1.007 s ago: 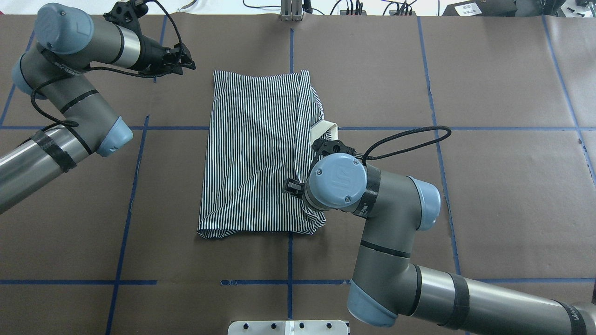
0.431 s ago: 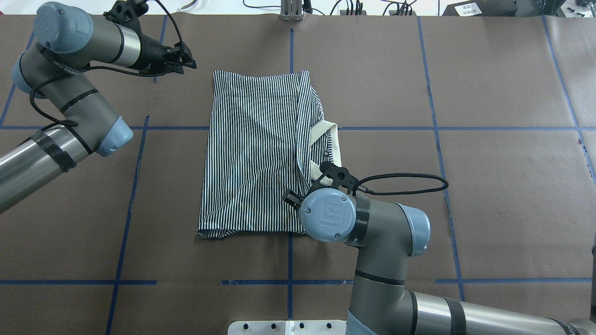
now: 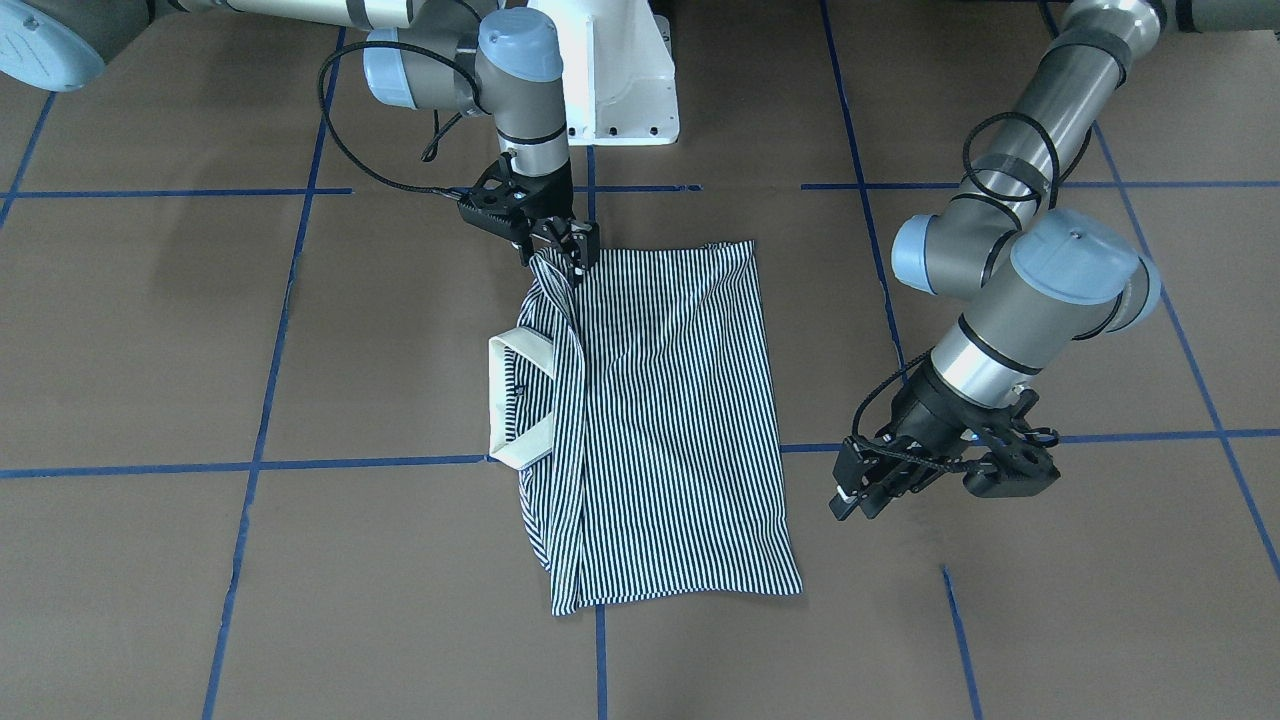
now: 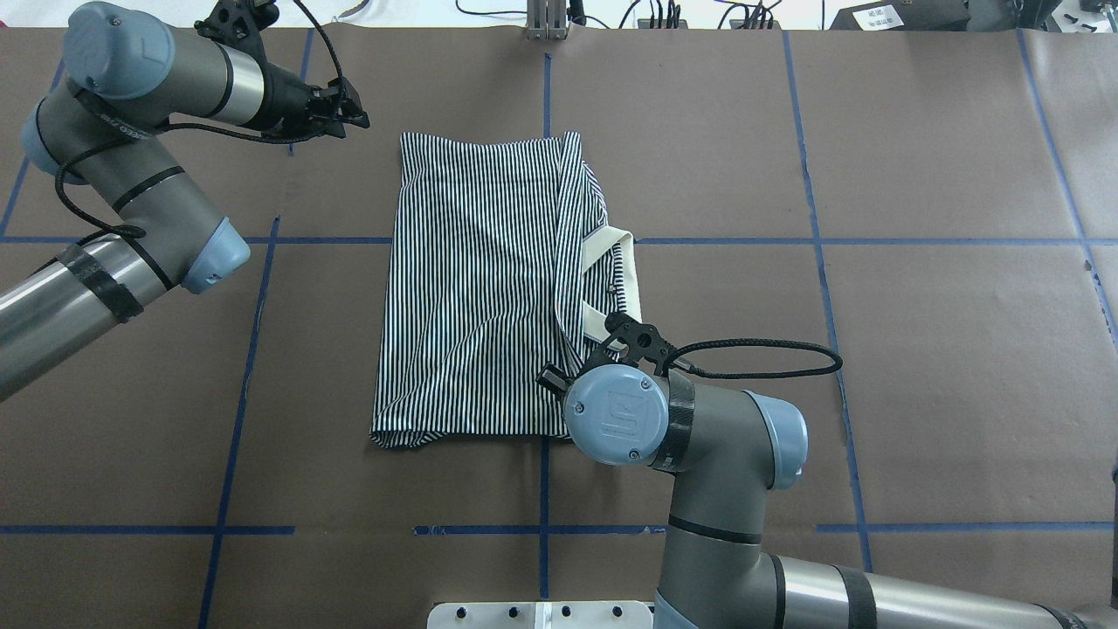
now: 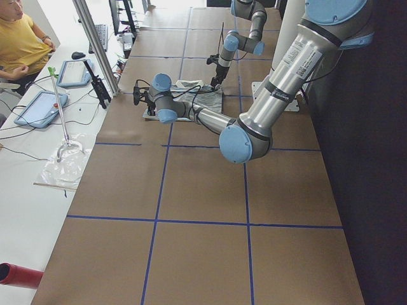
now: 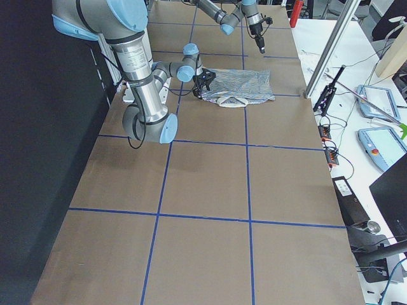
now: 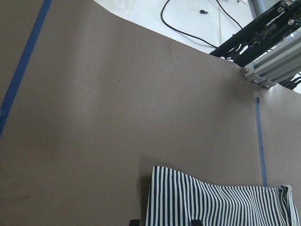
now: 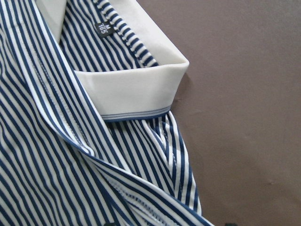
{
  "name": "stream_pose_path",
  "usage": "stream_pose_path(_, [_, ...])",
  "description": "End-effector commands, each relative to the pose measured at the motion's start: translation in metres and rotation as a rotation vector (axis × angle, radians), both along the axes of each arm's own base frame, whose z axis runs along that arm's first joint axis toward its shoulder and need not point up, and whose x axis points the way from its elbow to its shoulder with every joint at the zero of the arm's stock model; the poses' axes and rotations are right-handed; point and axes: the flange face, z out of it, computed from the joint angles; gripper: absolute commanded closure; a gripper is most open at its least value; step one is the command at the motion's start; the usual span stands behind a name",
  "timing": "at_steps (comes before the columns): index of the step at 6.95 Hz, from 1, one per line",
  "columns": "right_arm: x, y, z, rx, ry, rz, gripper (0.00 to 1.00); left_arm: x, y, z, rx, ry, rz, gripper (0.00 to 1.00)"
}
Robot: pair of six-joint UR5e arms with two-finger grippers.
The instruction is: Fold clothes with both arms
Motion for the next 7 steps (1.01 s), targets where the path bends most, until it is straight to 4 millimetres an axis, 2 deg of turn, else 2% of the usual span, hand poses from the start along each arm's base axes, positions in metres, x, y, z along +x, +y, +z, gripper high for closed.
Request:
stream_pose_path(1, [-0.0006,0.0004,0.0002,-0.012,-0.003,0.011,0.77,0.0,0.0,-0.0002,0.0,0.0,0.0,0.53])
stream_pose_path(4, [0.0018,0.0013,-0.0012,-0.015,-0.001,0.011,0.77,-0.0001,-0.0001,-0.0001,0.0,0.0,-0.001,0.53])
stream_pose_path(5, [0.0026,0.0015,-0.0023,-0.015,-0.003,0.011,0.52,-0.0001,-0.0002,0.0,-0.001,-0.001,-0.001,0.53])
stream_pose_path(6, [0.0023,0.0014,-0.0006,-0.017,0.0,0.012,0.31,0.0,0.0,0.0,-0.001,-0.001,0.0,0.53])
stream_pose_path(7, [0.002,0.0012,0.0,-0.016,0.002,0.013,0.25,0.0,0.0,0.0,-0.001,-0.001,0.0,0.53])
